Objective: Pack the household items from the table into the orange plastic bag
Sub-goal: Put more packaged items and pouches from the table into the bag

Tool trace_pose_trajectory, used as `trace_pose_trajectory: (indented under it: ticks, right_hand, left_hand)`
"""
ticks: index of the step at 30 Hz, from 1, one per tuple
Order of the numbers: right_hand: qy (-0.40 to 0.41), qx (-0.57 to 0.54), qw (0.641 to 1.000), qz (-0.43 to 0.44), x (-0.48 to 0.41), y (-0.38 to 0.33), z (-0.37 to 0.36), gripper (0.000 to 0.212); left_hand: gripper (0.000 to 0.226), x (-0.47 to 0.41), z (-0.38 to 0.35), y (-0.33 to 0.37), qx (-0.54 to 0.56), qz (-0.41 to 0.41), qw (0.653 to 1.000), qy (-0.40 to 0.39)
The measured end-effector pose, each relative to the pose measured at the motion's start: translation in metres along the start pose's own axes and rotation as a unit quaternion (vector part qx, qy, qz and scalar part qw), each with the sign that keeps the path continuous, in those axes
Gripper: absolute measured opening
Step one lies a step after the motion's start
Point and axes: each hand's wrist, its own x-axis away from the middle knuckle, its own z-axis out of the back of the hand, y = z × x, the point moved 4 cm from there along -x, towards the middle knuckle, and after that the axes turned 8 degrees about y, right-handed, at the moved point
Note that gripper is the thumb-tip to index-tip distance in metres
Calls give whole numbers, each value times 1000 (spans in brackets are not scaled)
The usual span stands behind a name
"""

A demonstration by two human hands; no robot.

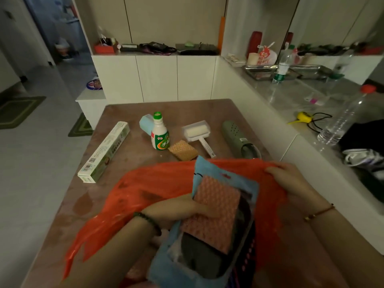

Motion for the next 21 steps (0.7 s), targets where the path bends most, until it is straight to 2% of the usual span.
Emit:
trace_pose_trajectory:
  ticks: [2, 3, 6, 8, 11, 13, 15, 16, 18, 19, 21]
  right_hand:
    - [1, -82, 996, -34, 3, -7, -4, 15]
    - [1, -106, 994, -38, 5, -12, -6, 14]
    - [-15, -147, 987, -57, 10, -22, -10, 17]
    - [-34, -159, 985, -63, 14, -26, -12, 17]
    - [-69, -157, 983, -65, 21, -27, -10, 24]
    - [-93, -169, 980, -53, 25, -28, -13, 24]
    - [-129, -178, 974, -50, 29, -27, -20, 18]
    - [-144, -179, 972, -51, 31, -28, -24, 19]
    - [-149, -193, 968, -57, 31, -29, -30, 24]
    - [-138, -199, 969, -57, 30, -30, -31, 24]
    - [-120, -200, 970, -62, 28, -33, -29, 22]
  left_hand:
    - [18, -3, -2, -2, -26, 32, 998, -37]
    - [22, -5, -2, -2, -34, 29, 999, -28]
    - [49, -19, 0, 1, 18, -21, 996, 82]
    - [45, -25, 6, 5, 88, -51, 983, 154]
    - [20, -36, 29, 13, 208, -62, 951, 219]
    - [31, -48, 57, 14, 283, -78, 910, 292]
    - [56, -57, 68, 13, 285, -100, 881, 363]
    - [71, -59, 65, 13, 265, -108, 880, 379]
    - [89, -70, 49, 11, 207, -99, 901, 367]
    - [86, -72, 38, 13, 178, -92, 916, 347]
    - [59, -64, 25, 25, 138, -101, 939, 300]
